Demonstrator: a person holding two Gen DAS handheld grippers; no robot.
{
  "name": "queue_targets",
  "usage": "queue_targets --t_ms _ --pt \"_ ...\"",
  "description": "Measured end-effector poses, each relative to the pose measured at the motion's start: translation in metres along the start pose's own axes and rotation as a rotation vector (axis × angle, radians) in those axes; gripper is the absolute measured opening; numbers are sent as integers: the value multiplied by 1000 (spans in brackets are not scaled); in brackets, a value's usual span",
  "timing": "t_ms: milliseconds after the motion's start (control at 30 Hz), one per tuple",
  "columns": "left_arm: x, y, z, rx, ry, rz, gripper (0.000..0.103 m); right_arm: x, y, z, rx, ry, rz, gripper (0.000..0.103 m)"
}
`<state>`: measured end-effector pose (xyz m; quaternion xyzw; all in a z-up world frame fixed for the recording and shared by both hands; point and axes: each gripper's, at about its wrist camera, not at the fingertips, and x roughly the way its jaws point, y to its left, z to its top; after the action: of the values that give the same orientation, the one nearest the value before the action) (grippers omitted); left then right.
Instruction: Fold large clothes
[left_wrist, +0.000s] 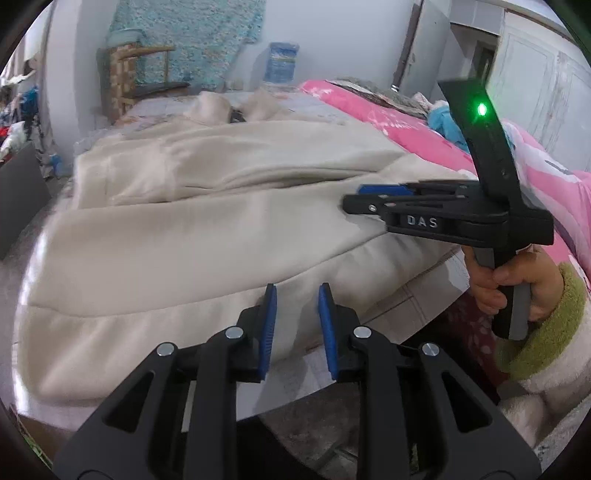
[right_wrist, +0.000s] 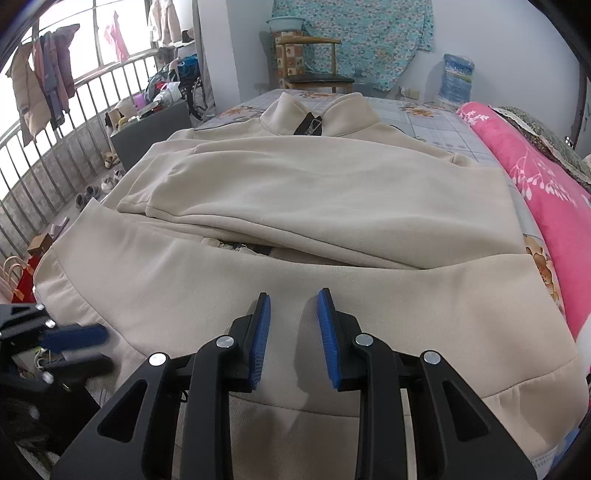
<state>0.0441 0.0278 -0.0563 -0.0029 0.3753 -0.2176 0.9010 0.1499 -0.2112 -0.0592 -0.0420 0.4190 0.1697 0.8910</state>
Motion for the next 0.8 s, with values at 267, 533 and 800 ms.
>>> queue_targets --t_ms 267,533,800 --pt "-38 82 -25 -191 -15 128 10 -1 -1 -1 0 -7 7 26" --pt "-56 115 -33 -254 -14 277 14 -11 -1 3 9 0 2 27" --pt "-45 88 -29 -101 23 383 24 -49 6 -34 -129 1 26 30"
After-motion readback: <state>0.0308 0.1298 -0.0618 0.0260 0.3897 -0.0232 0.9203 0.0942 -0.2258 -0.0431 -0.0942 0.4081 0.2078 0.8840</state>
